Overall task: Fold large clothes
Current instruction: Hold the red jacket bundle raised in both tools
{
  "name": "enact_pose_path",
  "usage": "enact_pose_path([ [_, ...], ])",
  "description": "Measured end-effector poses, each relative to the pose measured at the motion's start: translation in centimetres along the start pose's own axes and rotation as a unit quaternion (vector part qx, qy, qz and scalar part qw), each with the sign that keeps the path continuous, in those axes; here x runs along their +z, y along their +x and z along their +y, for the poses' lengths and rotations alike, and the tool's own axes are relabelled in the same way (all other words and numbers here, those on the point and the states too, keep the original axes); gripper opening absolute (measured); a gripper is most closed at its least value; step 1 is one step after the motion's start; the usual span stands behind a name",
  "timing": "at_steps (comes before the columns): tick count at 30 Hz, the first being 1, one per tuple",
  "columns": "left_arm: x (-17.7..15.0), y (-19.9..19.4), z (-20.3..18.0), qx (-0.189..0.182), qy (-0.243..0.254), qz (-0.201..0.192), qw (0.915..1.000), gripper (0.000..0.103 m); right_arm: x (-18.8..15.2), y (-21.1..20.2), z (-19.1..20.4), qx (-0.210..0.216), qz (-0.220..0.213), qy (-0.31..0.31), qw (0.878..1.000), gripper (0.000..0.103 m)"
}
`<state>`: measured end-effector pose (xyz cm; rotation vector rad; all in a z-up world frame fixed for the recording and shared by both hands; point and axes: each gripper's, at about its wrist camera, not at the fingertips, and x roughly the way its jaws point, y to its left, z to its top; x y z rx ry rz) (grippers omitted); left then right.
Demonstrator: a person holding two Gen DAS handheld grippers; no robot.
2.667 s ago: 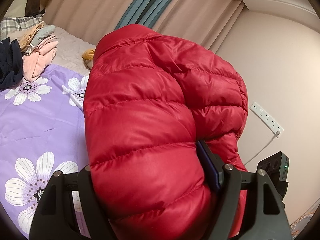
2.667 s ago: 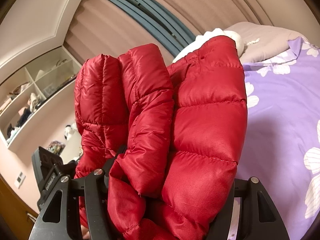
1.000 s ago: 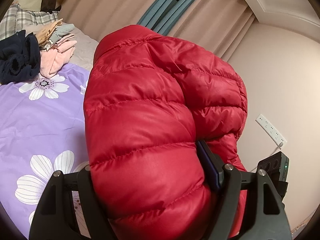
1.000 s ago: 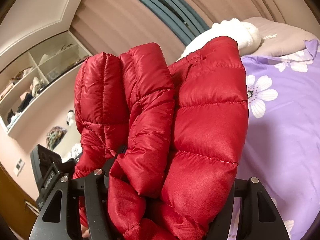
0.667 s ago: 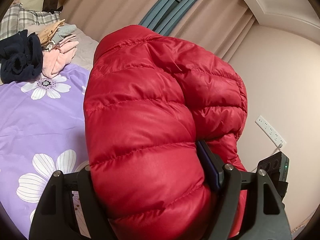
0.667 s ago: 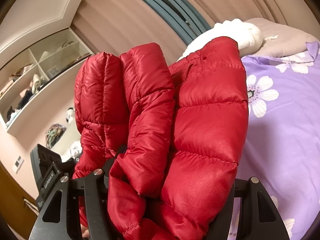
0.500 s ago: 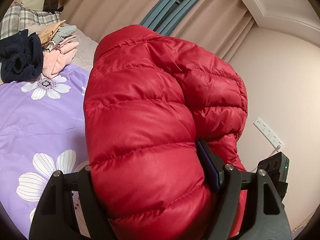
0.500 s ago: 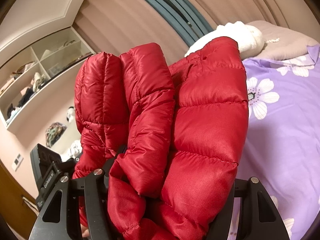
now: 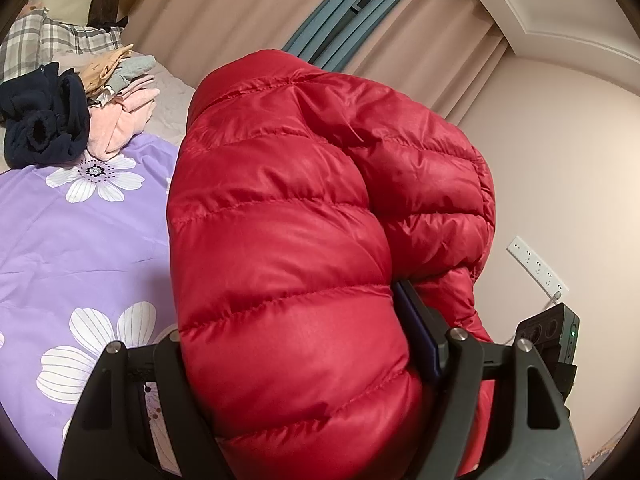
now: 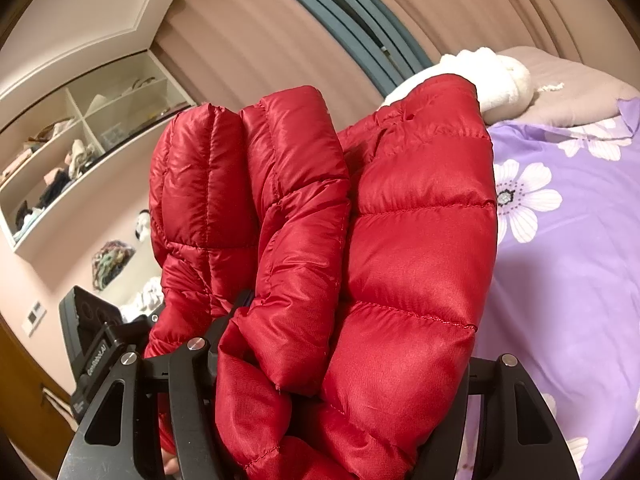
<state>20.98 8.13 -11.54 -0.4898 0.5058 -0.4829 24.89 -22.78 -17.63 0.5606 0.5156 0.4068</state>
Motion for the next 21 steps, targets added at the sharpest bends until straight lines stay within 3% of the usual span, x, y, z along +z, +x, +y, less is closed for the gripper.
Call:
enact_pose_path([
  [21, -0.07, -0.04, 0.28, 0.001, 0.006, -0.007, 1.0000, 0.077, 0.16, 0.14, -0.10, 0.003, 0.003, -0.009, 1.000, 0.065],
])
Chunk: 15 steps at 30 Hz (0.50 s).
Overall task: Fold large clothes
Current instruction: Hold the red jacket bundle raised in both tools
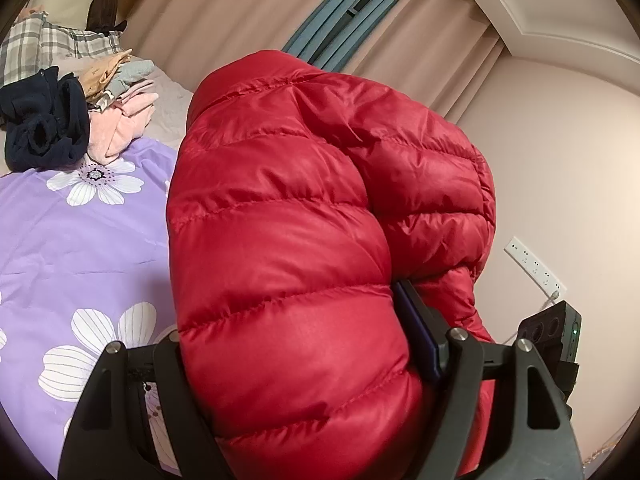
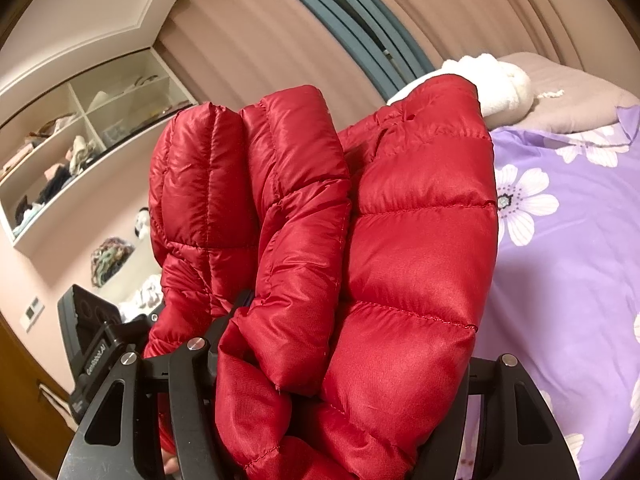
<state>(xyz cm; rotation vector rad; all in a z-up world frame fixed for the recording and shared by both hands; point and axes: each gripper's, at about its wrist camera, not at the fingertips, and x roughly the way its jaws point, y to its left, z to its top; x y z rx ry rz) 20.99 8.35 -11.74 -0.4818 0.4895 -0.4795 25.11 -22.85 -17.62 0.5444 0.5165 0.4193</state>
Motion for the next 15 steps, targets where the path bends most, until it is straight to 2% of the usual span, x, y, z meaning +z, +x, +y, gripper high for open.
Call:
enact_pose_path([
  [15, -0.3, 0.7, 2.3, 0.008, -0.006, -0.003, 0.9999, 0.077, 0.2, 0.4, -0.3, -0.002, 0.010, -0.007, 1.000, 0.065],
])
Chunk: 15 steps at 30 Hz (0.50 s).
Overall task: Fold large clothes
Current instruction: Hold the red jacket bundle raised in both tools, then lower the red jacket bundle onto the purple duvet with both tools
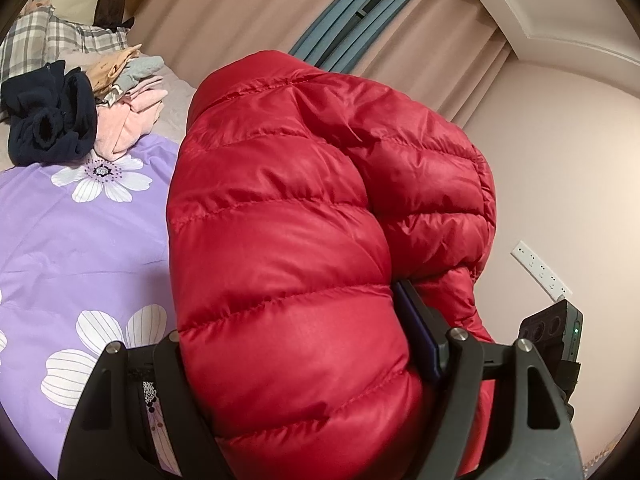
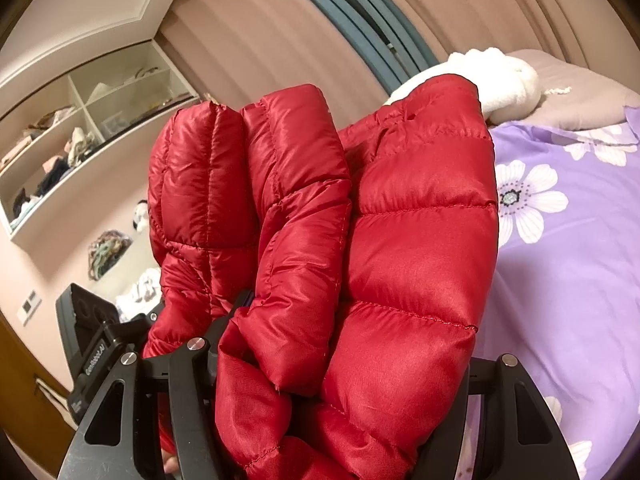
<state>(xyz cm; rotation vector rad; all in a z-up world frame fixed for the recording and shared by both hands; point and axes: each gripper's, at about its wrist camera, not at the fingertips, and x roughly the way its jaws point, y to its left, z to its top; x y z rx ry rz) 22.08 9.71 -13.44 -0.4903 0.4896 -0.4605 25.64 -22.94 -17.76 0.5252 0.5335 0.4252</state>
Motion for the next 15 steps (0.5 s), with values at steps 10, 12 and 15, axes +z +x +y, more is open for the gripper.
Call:
enact_pose_path([
  [10, 0.4, 4.2, 2.4, 0.010, 0.008, 0.003, 0.9999, 0.077, 1.0, 0.6, -0.5, -0.011, 0.019, -0.009, 1.000, 0.065],
  [12, 0.1, 5.6, 3.4, 0.009, 0.000, 0.008, 0.9999, 0.077, 1.5, 0.7, -0.6, -0.020, 0.023, -0.010, 0.999, 0.065],
  [15, -0.9, 7.9, 5.2, 0.011, -0.022, 0.021, 0.9995, 0.077, 1.5, 1.0, -0.2, -0.030, 0.038, -0.007, 0.999, 0.065],
])
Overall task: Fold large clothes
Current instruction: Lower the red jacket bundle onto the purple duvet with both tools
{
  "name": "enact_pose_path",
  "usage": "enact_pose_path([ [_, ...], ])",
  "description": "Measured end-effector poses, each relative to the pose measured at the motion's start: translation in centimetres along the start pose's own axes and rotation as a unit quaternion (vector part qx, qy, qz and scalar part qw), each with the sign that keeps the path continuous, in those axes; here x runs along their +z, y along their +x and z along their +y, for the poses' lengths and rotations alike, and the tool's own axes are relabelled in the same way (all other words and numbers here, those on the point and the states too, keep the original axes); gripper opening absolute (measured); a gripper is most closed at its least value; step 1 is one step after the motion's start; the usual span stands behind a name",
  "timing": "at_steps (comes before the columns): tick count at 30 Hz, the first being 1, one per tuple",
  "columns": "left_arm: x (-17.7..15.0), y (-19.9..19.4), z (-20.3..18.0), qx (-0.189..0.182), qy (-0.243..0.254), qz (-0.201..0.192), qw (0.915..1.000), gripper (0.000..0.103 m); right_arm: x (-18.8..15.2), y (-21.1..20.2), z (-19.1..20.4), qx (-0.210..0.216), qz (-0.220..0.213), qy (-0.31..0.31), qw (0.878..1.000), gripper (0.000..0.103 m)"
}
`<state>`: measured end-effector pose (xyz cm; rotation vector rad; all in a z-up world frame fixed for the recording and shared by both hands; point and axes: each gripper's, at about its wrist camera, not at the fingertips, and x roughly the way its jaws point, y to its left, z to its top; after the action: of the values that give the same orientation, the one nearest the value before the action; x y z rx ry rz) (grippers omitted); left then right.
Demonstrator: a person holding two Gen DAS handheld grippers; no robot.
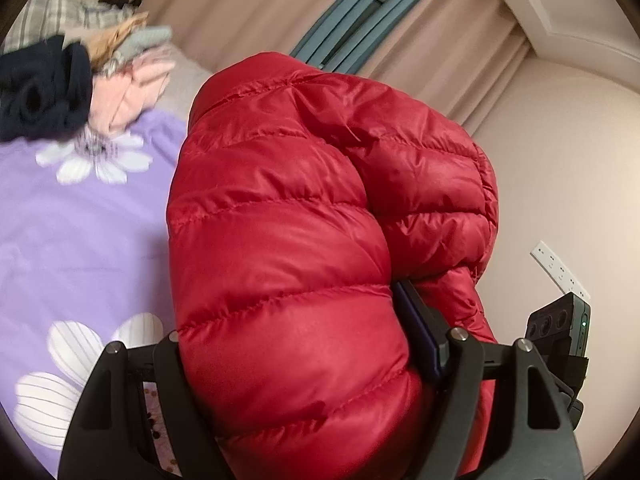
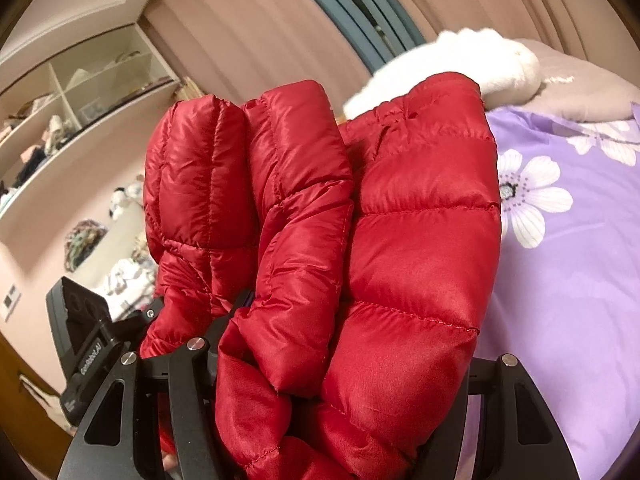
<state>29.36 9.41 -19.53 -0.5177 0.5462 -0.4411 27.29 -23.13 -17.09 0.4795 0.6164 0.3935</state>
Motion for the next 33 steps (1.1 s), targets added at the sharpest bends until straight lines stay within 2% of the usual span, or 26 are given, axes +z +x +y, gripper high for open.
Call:
enact_pose_path([
  [4, -1.0, 3.5, 1.8, 0.014, -0.014, 0.026, 0.9995, 0.077, -0.5, 0.2, -0.7, -0.017, 0.019, 0.013, 1.000, 0.065],
  [8, -2.6, 8.2, 4.1, 0.033, -0.018, 0.060, 0.9975, 0.077, -1.2, 2.2, -3.6, -0.036, 0.041, 0.040, 0.998, 0.065],
  [10, -4.1, 10.9, 5.5, 0.064, -0.007, 0.082, 0.9946, 0.081, -1.8, 3.8, -5.3, -0.055, 0.058, 0.048, 0.996, 0.065],
  [11, -5.0, 11.8, 6.2, 0.082, -0.001, 0.088, 0.9927, 0.087, -2.3, 5.2, -6.5, -0.072, 0.078, 0.058, 0.993, 0.065],
  [12, -5.8, 12.1, 7.0, 0.086, 0.000, 0.080, 0.9931, 0.089, -2.8, 6.2, -8.0, -0.082, 0.094, 0.077, 0.989, 0.065],
  [15, -5.6, 12.0, 7.0, 0.084, 0.000, 0.086, 0.9927, 0.090, -3.7, 6.4, -9.1, -0.048, 0.068, 0.077, 0.994, 0.068],
  [17, -5.8, 11.9, 6.6, 0.098, 0.020, 0.078, 0.9920, 0.090, -3.6, 6.2, -9.3, -0.052, 0.064, 0.073, 0.994, 0.068],
  [21, -6.1, 11.7, 6.9, 0.095, 0.010, 0.081, 0.9921, 0.092, -3.5, 6.0, -9.5, -0.059, 0.058, 0.065, 0.994, 0.069],
  [25, -6.1, 11.9, 6.8, 0.108, 0.015, 0.078, 0.9909, 0.095, -3.7, 6.4, -9.1, -0.061, 0.051, 0.060, 0.995, 0.070],
  [29, -5.8, 11.6, 6.9, 0.117, 0.003, 0.084, 0.9896, 0.098, -4.0, 7.6, -8.0, -0.058, 0.059, 0.077, 0.994, 0.071],
  [33, -5.0, 9.4, 6.9, 0.124, -0.021, 0.082, 0.9887, 0.094, -3.5, 5.7, -7.6, -0.068, 0.079, 0.115, 0.988, 0.076],
])
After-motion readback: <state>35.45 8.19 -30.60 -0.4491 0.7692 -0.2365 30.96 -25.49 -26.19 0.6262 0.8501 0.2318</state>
